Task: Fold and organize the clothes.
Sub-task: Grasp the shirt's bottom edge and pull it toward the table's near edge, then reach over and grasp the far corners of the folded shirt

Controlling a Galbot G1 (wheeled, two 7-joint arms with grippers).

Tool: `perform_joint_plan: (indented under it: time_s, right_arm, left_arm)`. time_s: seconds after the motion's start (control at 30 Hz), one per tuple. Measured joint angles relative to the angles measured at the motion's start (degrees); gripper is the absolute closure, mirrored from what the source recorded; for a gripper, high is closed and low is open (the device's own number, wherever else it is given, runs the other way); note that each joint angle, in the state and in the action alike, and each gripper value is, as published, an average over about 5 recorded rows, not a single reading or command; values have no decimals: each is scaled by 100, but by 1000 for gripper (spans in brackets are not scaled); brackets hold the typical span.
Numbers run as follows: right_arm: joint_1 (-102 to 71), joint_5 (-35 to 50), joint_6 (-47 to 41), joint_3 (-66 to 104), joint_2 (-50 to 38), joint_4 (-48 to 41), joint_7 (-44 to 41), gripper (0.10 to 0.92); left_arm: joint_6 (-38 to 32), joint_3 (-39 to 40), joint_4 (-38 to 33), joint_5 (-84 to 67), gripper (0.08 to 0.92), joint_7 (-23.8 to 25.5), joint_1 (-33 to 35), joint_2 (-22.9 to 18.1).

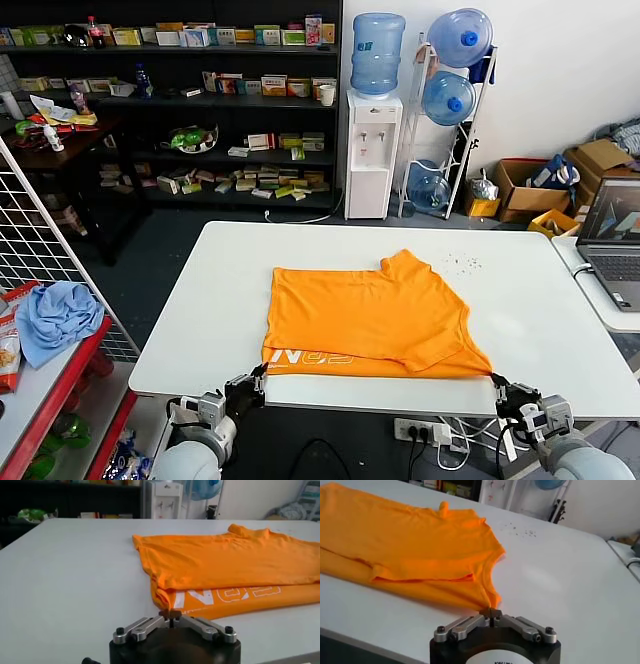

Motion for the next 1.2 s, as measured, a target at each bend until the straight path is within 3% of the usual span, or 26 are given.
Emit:
perform_joint_plan:
  time_s: [0.2, 0.63, 0.87, 1.0, 1.2]
  right_arm:
    - [-293, 40, -97, 164, -81, 240, 24, 800]
    - [7, 401, 189, 121, -279, 332, -3, 419]
    - [1076, 759, 498, -319, -292, -283, -109, 235]
    - [1982, 936, 565, -778, -201, -889, -225, 205]
    - [3449, 1153, 455, -1558, 56, -1942, -555, 203]
  left_arm:
    - [70, -110, -428, 75, 834, -45, 395, 156]
    - [267, -203, -874, -63, 462, -163, 384, 479]
    - [123, -65, -627, -250, 256, -171, -260, 453]
    - [33, 110, -225, -391, 187, -142, -862, 378]
    - [21, 491, 644, -640, 177, -87, -1915, 156]
